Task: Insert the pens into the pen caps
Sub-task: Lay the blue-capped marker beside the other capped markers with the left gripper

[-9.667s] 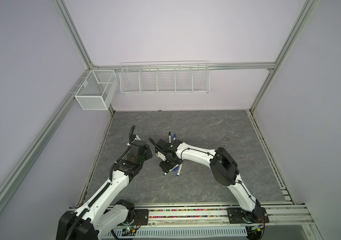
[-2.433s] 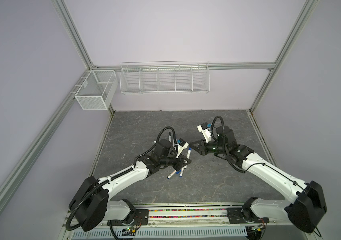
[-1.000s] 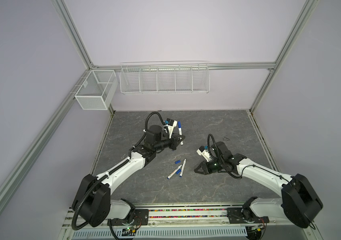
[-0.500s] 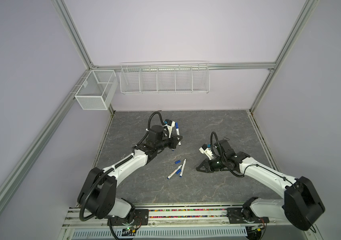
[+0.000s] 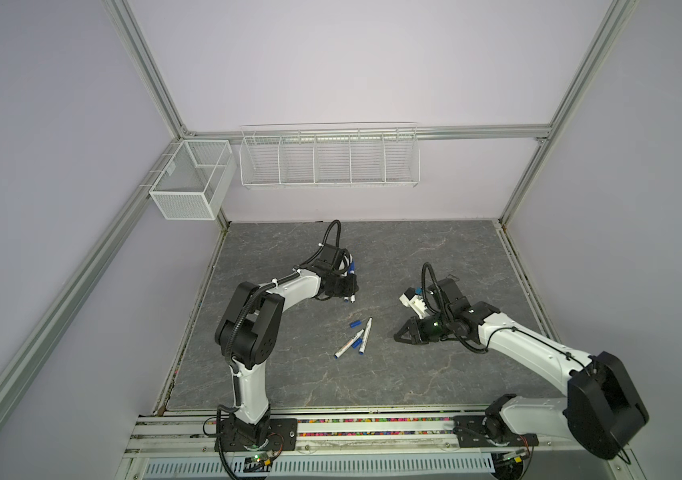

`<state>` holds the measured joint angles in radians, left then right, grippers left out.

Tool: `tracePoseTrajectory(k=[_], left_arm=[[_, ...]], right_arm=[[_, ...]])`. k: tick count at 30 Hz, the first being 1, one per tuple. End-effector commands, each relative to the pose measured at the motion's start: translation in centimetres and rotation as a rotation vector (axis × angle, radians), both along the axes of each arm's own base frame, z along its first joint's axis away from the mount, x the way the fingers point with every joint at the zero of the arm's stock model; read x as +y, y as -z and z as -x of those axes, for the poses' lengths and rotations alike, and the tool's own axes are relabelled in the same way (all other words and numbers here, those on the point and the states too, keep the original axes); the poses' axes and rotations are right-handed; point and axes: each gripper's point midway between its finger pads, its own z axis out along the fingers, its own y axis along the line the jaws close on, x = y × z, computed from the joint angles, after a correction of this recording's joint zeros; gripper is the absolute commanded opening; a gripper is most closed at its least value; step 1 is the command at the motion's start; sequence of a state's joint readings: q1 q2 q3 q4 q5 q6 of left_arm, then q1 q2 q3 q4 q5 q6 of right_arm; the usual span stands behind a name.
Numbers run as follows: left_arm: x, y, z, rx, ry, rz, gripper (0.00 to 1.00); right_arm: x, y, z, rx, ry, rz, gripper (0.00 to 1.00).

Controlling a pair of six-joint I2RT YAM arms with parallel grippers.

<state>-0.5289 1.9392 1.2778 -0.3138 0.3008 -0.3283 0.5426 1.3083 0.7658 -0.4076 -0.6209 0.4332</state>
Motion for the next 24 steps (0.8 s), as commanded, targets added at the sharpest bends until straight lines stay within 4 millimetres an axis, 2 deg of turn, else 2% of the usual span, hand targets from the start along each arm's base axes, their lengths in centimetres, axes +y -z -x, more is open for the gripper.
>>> tracePoseTrajectory(k=[1,8,15,20,24], left_arm=[[-0.1,1.3,0.9,0.033,0.035,-0.071,0.06],[-0.3,3.2,1.5,0.067,0.04,-0.124,0.25],[-0.3,3.7,1.3,0.074,0.024,-0.149,0.3],[-0.8,2.7,1.0,0.055,0.024,-0.129,0.31],[-1.1,1.0,1.1,0.018,0.037,-0.115,0.32]], right_arm=[[-0.3,0.4,-0.2,0.01,0.002,0.02,0.09],[-0.2,0.4,-0.4,0.015,0.001,0.018,0.09],[-0.3,0.2,-0.4,0.013,0.001,0.022,0.09],[-0.3,0.1,-0.4,0.007,0.003,0.021,0.09],[-0.4,0.0,-0.6,-0.003,0.009,0.028,0.1]])
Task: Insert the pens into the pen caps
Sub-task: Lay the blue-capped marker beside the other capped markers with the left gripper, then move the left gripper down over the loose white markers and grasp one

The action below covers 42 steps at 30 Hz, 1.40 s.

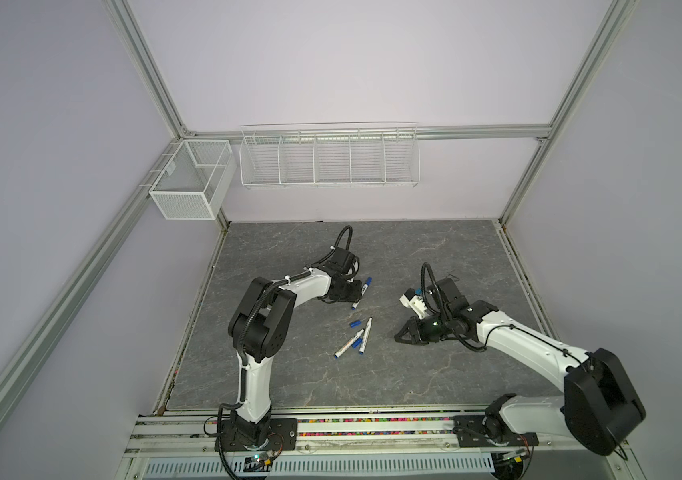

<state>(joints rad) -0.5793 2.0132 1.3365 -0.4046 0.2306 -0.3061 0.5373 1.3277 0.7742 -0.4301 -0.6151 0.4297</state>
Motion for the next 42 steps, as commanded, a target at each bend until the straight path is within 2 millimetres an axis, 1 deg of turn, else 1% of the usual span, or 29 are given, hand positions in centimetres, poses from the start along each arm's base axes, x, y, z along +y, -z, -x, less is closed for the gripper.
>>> tracePoseTrajectory(k=[1,3,5,8,11,16,19,22,25,32,42], left_arm=[[-0.4,-2.3,0.1,-0.042,0.014,0.002,0.33],[-0.5,-3.6,0.7,-0.078,0.035,-0.005,0.38],[-0.5,-4.7,1.7,-0.117,0.061,-0.021,0.42],[0.1,-5.7,3.9,-0.144,0.083,-0.027,0.45],[0.6,-5.6,6.9,-0.14,0.125,-0.034,0.48],[0.5,-4.7,12.7,-0.149,0.289,-0.091,0.5],[0.6,-4.0,15.2,-0.166,0.371,-0.12,0.51],[0.2,-3.3,16.8,-0.176,0.438,-0.142,0.52],[-0.2,-2.7,16.9,-0.181,0.452,-0.169,0.52],[-0.8,-2.2,15.4,-0.214,0.43,-0.204,0.5],[-2.5,-1.7,14.4,-0.22,0.45,-0.198,0.47]], right_arm=[[-0.2,-0.5,-0.6,-0.03,0.002,0.006,0.11],[-0.2,-0.6,-0.6,-0.039,0.002,0.006,0.12],[-0.3,-0.7,-0.8,-0.051,0.008,0.009,0.13],[-0.3,-0.9,-1.0,-0.07,0.014,0.012,0.13],[-0.4,-0.9,-1.1,-0.074,0.018,0.011,0.13],[-0.5,-0.4,-1.0,-0.07,0.016,0.019,0.13],[-0.7,-0.4,-1.1,-0.074,0.023,0.027,0.13],[-0.7,-0.5,-1.2,-0.078,0.03,0.029,0.13],[-0.8,-0.4,-1.2,-0.074,0.031,0.031,0.13],[-0.9,-0.4,-1.1,-0.07,0.029,0.032,0.13],[-1.3,-0.5,-1.1,-0.071,0.03,0.036,0.13]])
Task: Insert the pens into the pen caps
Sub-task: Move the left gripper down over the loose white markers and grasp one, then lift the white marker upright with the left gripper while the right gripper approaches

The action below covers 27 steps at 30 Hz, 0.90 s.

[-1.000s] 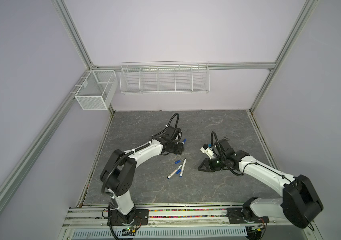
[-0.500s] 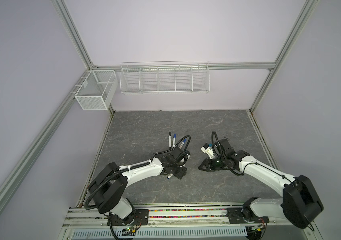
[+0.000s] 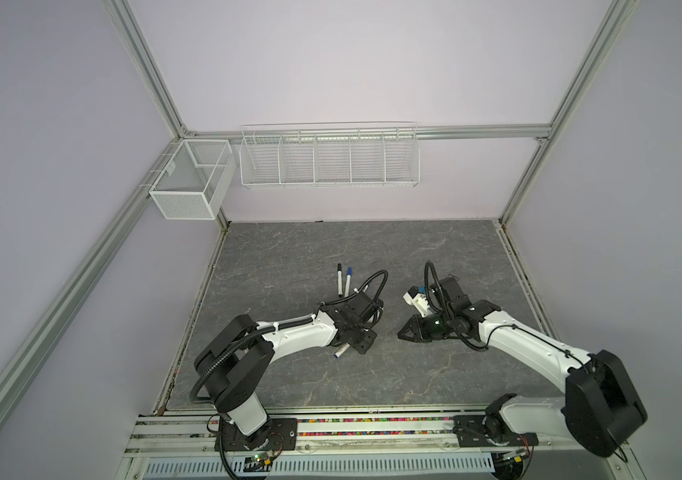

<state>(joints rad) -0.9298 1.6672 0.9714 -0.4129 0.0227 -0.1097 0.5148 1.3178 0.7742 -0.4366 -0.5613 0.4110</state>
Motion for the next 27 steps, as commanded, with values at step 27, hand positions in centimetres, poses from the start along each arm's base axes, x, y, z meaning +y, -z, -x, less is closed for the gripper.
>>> tracePoseTrajectory(k=[27], left_arm=[[-2.1,2.6,-0.9,0.039,0.029,-0.031,0.24]], right_arm=[[-1.6,-1.1,0.0,-0.044,0.045,-0.007,0.13]])
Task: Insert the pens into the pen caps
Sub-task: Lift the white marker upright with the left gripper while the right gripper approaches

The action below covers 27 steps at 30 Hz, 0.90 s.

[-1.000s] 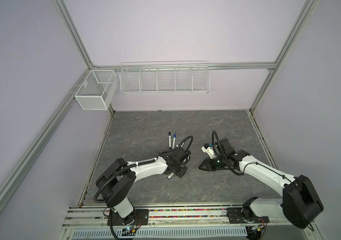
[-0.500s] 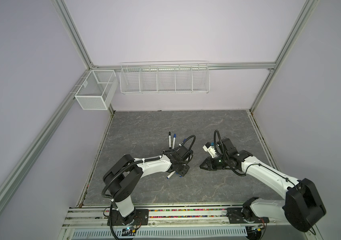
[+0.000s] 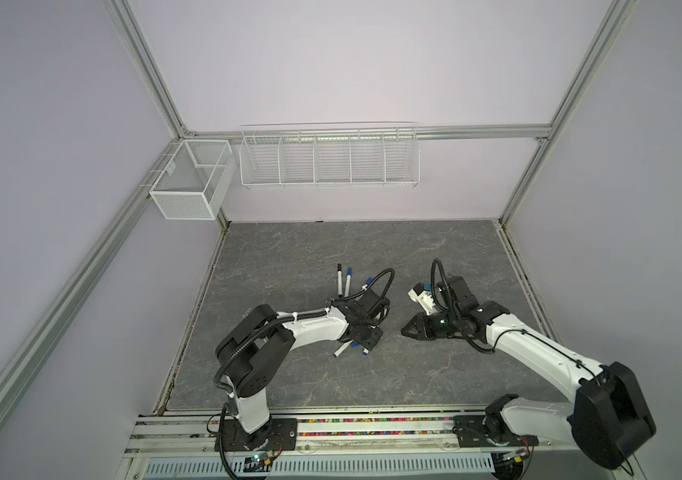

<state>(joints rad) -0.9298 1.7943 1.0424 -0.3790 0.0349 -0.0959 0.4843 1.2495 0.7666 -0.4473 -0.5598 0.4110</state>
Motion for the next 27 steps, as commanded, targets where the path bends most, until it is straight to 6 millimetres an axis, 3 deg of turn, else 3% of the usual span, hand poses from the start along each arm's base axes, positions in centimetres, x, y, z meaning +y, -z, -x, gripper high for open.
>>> tracePoseTrajectory(k=[1,5,9,11,14,17,27], left_arm=[[-0.4,0.4,0.2,0.022,0.014,-0.011,0.2],[-1.5,-1.0,0.0,0.015,0.029,0.046,0.02],[-3.0,-3.8,-0.3,-0.009,0.044,0.142,0.0],[-3.8,-5.6,-0.2,-0.021,0.062,0.21,0.0],[-4.6,-7.7,0.2,-0.032,0.091,0.294,0.0],[-5.0,-9.0,0.6,-0.035,0.108,0.347,0.0],[-4.9,-10.6,1.7,-0.035,0.146,0.414,0.0]], right_arm=[[-0.9,0.3,0.3,-0.002,0.02,0.015,0.13],[-1.4,0.1,0.0,-0.007,0.045,0.01,0.13],[-2.0,0.0,-0.2,-0.006,0.075,0.011,0.15],[-2.0,-0.2,-0.4,-0.01,0.087,0.008,0.23],[-1.7,-0.8,-0.7,-0.016,0.095,-0.02,0.45],[-1.2,-1.4,-1.4,-0.029,0.11,-0.053,0.53],[0.7,-1.9,-4.2,-0.043,0.135,-0.103,0.49]])
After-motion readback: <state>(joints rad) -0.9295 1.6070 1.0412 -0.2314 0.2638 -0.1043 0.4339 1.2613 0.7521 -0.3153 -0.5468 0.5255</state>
